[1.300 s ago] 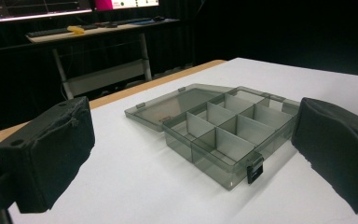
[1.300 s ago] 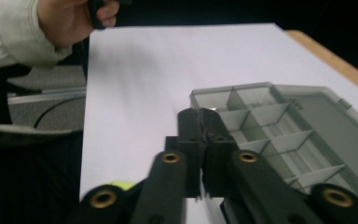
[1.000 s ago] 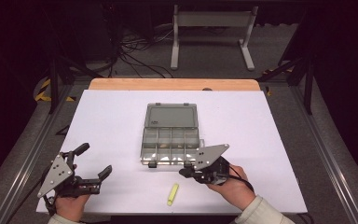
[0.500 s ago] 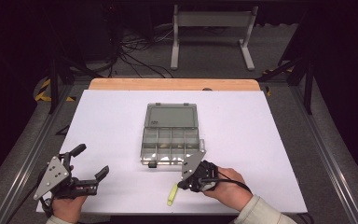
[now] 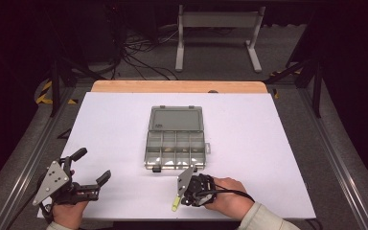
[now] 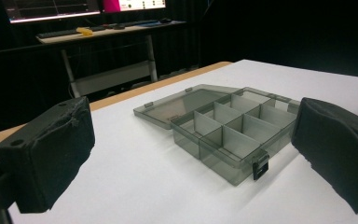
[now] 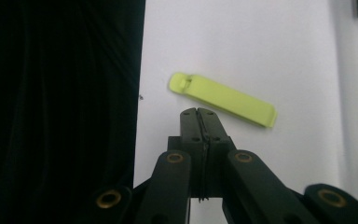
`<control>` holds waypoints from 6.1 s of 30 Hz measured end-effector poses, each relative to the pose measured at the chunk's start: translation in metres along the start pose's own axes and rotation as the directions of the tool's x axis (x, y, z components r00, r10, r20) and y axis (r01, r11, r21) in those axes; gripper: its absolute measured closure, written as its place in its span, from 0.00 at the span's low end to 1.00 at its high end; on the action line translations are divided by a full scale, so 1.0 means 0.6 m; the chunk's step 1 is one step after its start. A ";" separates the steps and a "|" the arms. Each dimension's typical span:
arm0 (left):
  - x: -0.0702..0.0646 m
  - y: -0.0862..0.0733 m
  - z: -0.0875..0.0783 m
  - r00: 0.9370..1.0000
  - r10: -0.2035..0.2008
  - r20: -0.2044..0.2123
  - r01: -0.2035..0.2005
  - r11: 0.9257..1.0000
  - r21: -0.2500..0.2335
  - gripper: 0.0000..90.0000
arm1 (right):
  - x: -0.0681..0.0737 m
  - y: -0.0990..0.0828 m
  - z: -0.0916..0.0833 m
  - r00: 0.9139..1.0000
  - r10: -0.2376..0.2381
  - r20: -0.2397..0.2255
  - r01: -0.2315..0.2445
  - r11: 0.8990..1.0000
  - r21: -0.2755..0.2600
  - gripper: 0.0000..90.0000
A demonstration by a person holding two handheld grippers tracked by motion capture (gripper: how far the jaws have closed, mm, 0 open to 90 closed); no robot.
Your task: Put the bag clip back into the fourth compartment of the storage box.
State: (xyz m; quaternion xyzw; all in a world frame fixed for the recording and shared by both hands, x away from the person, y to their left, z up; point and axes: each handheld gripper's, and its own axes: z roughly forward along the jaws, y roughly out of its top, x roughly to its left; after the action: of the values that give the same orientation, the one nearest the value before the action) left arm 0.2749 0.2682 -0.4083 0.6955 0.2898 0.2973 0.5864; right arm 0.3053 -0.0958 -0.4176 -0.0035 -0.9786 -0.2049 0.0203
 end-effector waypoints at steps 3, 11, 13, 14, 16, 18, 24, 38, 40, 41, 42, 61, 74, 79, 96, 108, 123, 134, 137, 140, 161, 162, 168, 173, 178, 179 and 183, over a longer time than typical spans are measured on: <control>0.000 0.000 0.000 1.000 0.000 0.000 0.000 1.000 0.002 0.00 | 0.001 0.000 0.005 1.000 -0.006 -0.010 0.007 1.000 0.012 1.00; 0.000 0.001 -0.001 1.000 0.004 -0.003 -0.004 1.000 0.000 0.00 | 0.007 0.003 0.015 1.000 -0.017 -0.006 0.017 1.000 -0.002 1.00; 0.000 0.000 -0.001 1.000 0.002 -0.004 -0.002 1.000 -0.002 0.00 | 0.009 0.003 0.019 1.000 -0.019 -0.005 0.019 1.000 -0.010 1.00; 0.000 0.000 0.000 1.000 0.001 -0.004 -0.001 1.000 -0.004 0.00 | 0.008 0.004 0.021 1.000 -0.024 -0.009 0.024 1.000 -0.012 1.00; -0.001 0.000 0.000 1.000 0.000 -0.003 0.000 1.000 -0.004 0.00 | 0.009 0.005 0.025 0.999 -0.032 -0.007 0.031 0.999 -0.024 1.00; -0.001 0.000 0.000 1.000 0.002 -0.002 -0.002 1.000 -0.002 0.00 | 0.008 0.006 0.027 0.999 -0.039 -0.007 0.039 0.999 -0.032 1.00; -0.001 0.000 -0.001 1.000 0.002 -0.001 -0.002 1.000 -0.002 0.00 | 0.010 0.013 0.034 0.999 -0.036 -0.003 0.036 0.998 -0.044 1.00; 0.000 0.000 -0.001 1.000 -0.001 -0.003 0.001 1.000 -0.008 0.00 | 0.001 0.029 0.044 1.000 -0.017 0.012 0.018 0.997 -0.077 1.00; 0.000 -0.001 -0.001 1.000 -0.003 -0.004 0.003 1.000 -0.009 0.00 | -0.002 0.032 0.046 1.000 -0.009 0.011 0.010 0.996 -0.084 1.00; 0.000 -0.001 -0.001 1.000 -0.004 -0.003 0.004 1.000 -0.011 0.00 | -0.004 0.033 0.046 1.000 -0.009 0.008 0.010 0.997 -0.081 1.00; 0.000 -0.001 -0.001 1.000 -0.005 -0.003 0.005 1.000 -0.011 0.00 | -0.006 0.034 0.048 1.000 -0.004 0.013 0.005 0.996 -0.088 1.00; 0.001 0.000 -0.002 1.000 -0.002 -0.002 0.002 1.000 -0.012 0.00 | -0.026 0.050 0.059 0.997 0.058 0.057 -0.049 0.987 -0.152 1.00; 0.001 0.000 -0.002 1.000 -0.001 0.000 0.001 1.000 -0.013 0.00 | -0.032 0.051 0.061 0.995 0.087 0.055 -0.076 0.980 -0.185 1.00; 0.001 0.000 -0.003 1.000 -0.002 -0.002 0.002 1.000 -0.012 0.00 | -0.028 0.051 0.049 0.995 0.079 0.052 -0.067 0.977 -0.205 0.97; 0.001 0.000 -0.003 1.000 0.002 -0.003 -0.002 1.000 -0.012 0.00 | -0.035 0.037 0.002 0.971 0.174 0.165 -0.131 0.960 -0.246 0.11; 0.000 0.000 -0.002 1.000 -0.001 -0.005 0.001 1.000 -0.014 0.00 | -0.040 0.028 0.020 0.966 0.190 0.172 -0.157 0.969 -0.192 0.20; 0.000 -0.001 -0.001 1.000 -0.002 -0.003 0.002 1.000 -0.012 0.00 | -0.041 0.031 0.045 0.985 0.119 0.129 -0.103 0.987 -0.123 0.60; 0.000 -0.001 -0.002 1.000 -0.003 -0.003 0.003 1.000 -0.013 0.00 | -0.044 0.032 0.049 0.987 0.098 0.127 -0.085 0.991 -0.103 0.86; 0.001 -0.001 -0.002 1.000 -0.002 -0.002 0.002 1.000 -0.016 0.00 | -0.042 0.032 0.045 0.986 0.110 0.123 -0.098 0.990 -0.103 0.87; 0.000 -0.001 -0.001 1.000 -0.002 -0.004 0.002 1.000 -0.014 0.00 | -0.041 0.031 0.038 0.985 0.115 0.125 -0.099 0.988 -0.122 0.87; 0.000 -0.001 -0.002 1.000 0.000 -0.002 0.000 1.000 -0.015 0.00 | -0.050 0.038 -0.053 0.977 0.135 0.163 -0.094 0.967 -0.236 0.87; 0.000 -0.001 -0.002 1.000 0.000 -0.003 0.000 1.000 -0.015 0.00 | -0.051 0.038 -0.058 0.977 0.138 0.165 -0.096 0.966 -0.238 0.87; 0.000 -0.001 -0.002 1.000 0.000 -0.003 0.000 1.000 -0.015 0.00 | -0.056 0.039 -0.075 0.973 0.149 0.177 -0.099 0.960 -0.261 0.87; 0.000 -0.001 -0.002 1.000 0.000 -0.002 0.000 1.000 -0.015 0.00 | -0.065 0.039 -0.094 0.966 0.168 0.194 -0.107 0.950 -0.294 0.87; 0.001 -0.001 -0.002 1.000 0.000 -0.004 0.000 1.000 -0.016 0.00 | -0.073 0.038 -0.106 0.962 0.182 0.206 -0.113 0.944 -0.309 0.87; 0.001 -0.001 -0.003 1.000 0.001 -0.005 -0.001 1.000 -0.014 0.00 | -0.076 0.038 -0.109 0.959 0.190 0.210 -0.118 0.942 -0.314 0.87; 0.000 -0.001 -0.002 1.000 -0.001 -0.005 0.001 1.000 -0.015 0.00 | -0.089 0.037 -0.124 0.951 0.213 0.225 -0.129 0.933 -0.336 0.87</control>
State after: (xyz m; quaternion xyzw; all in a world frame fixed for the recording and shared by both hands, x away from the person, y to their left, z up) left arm 0.2740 0.2691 -0.4084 0.6903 0.2894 0.3006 0.5911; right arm 0.3620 -0.1051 -0.3427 -0.1191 -0.9230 -0.3546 -0.0900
